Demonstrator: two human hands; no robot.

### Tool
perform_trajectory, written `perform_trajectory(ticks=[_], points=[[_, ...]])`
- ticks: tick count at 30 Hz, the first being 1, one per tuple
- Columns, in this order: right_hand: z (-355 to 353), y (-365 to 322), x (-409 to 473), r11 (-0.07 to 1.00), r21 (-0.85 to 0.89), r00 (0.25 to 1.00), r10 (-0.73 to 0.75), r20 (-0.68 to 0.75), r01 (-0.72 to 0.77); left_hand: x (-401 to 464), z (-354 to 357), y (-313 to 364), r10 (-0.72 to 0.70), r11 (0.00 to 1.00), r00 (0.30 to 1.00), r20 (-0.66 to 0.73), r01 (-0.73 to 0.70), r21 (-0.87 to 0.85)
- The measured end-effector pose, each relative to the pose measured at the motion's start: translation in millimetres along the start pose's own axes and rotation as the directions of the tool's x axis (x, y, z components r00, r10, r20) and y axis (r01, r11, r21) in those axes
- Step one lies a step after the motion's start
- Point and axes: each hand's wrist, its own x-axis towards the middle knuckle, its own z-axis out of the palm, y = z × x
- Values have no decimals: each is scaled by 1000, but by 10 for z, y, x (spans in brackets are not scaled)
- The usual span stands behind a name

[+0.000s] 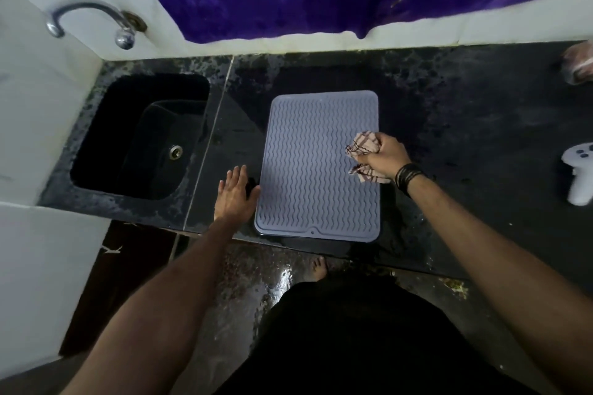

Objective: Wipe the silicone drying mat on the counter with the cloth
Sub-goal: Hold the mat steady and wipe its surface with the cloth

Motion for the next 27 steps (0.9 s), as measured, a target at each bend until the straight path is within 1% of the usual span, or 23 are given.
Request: perform_trajectory(ticks=[4,7,11,13,16,19,24,27], points=[[191,-116,45,999,4,997,-36,75,35,-176,-15,-9,-59,998,998,-32,59,-19],[338,-213,73,997,15,986,-78,144,77,-372,7,-112,-129,991,990,-58,127,-31],[486,-256,68,993,12,979,-117,165,116,-554,63,-293,-212,977,977,-38,210,-46],[524,-231,41,993,12,976,-116,183,116,-559,63,-359,-225,974,974,-25,224,-35],[494,-196,25,992,-22,974,-116,193,122,-403,4,-401,-208,978,978,-1,208,-12],[422,-184,31,991,-71,980,-96,172,110,-133,-75,-367,-158,987,987,2,158,0],[508,-276,18,995,-86,993,-35,113,45,283,-210,-291,-29,998,999,-21,28,-49],[631,-350,9,995,-96,996,-8,86,16,475,-218,-302,11,994,1000,0,-11,-111]])
